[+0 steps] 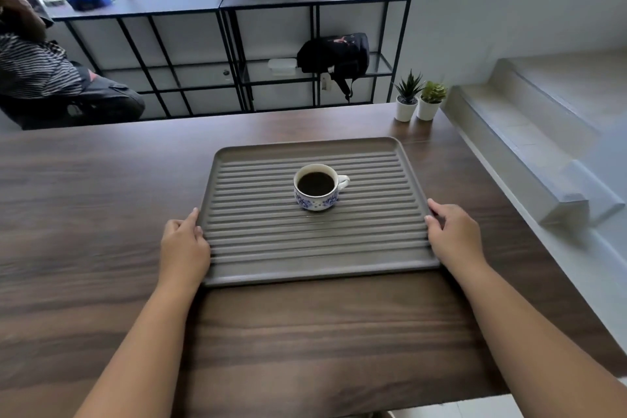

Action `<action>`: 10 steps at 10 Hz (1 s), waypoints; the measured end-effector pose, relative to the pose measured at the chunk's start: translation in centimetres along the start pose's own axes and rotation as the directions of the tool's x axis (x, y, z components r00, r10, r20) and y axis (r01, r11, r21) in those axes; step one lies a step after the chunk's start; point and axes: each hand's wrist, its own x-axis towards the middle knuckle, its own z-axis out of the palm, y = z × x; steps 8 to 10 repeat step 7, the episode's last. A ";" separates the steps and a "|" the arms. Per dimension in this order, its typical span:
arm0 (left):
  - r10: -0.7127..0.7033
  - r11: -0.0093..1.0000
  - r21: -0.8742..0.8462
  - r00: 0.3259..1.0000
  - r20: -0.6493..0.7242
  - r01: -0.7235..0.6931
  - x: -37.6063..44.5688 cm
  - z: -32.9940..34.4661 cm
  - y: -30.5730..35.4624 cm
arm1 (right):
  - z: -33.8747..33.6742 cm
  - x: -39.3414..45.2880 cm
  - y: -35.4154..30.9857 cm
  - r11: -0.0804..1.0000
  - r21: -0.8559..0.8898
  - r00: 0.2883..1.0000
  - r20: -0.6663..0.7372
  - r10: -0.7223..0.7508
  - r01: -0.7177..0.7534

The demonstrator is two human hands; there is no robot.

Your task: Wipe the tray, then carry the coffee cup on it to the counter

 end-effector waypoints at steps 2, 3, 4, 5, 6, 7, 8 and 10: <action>-0.034 0.999 -0.039 0.999 -0.008 0.034 1.2 0.9 1.2 | 0.5 2.8 -0.5 0.998 0.035 0.998 0.027 0.052 -0.052; -0.044 0.999 -0.032 0.999 0.001 0.044 1.9 1.1 1.6 | 0.8 3.7 -0.6 0.995 0.058 0.996 0.037 0.078 -0.080; -0.047 0.999 -0.021 0.999 0.013 0.048 2.6 1.3 1.8 | 0.8 4.0 -0.6 0.994 0.065 0.995 0.042 0.091 -0.093; -0.046 0.999 -0.028 0.999 0.011 0.046 3.1 1.6 1.7 | 0.9 4.3 -0.3 0.993 0.069 0.994 0.050 0.094 -0.097; -0.049 0.998 -0.041 0.999 0.009 0.050 3.0 1.5 1.6 | 0.8 4.2 -0.3 0.994 0.068 0.994 0.062 0.085 -0.090; -0.089 0.993 -0.077 0.996 0.010 0.090 3.4 1.4 1.5 | 0.9 4.5 -0.3 0.990 0.079 0.993 0.050 0.110 -0.114; -0.089 0.993 -0.077 0.996 0.010 0.090 3.4 1.4 1.5 | 0.9 4.5 -0.3 0.990 0.079 0.993 0.050 0.110 -0.114; -0.089 0.993 -0.077 0.996 0.010 0.090 3.4 1.4 1.5 | 0.9 4.5 -0.3 0.990 0.079 0.993 0.050 0.110 -0.114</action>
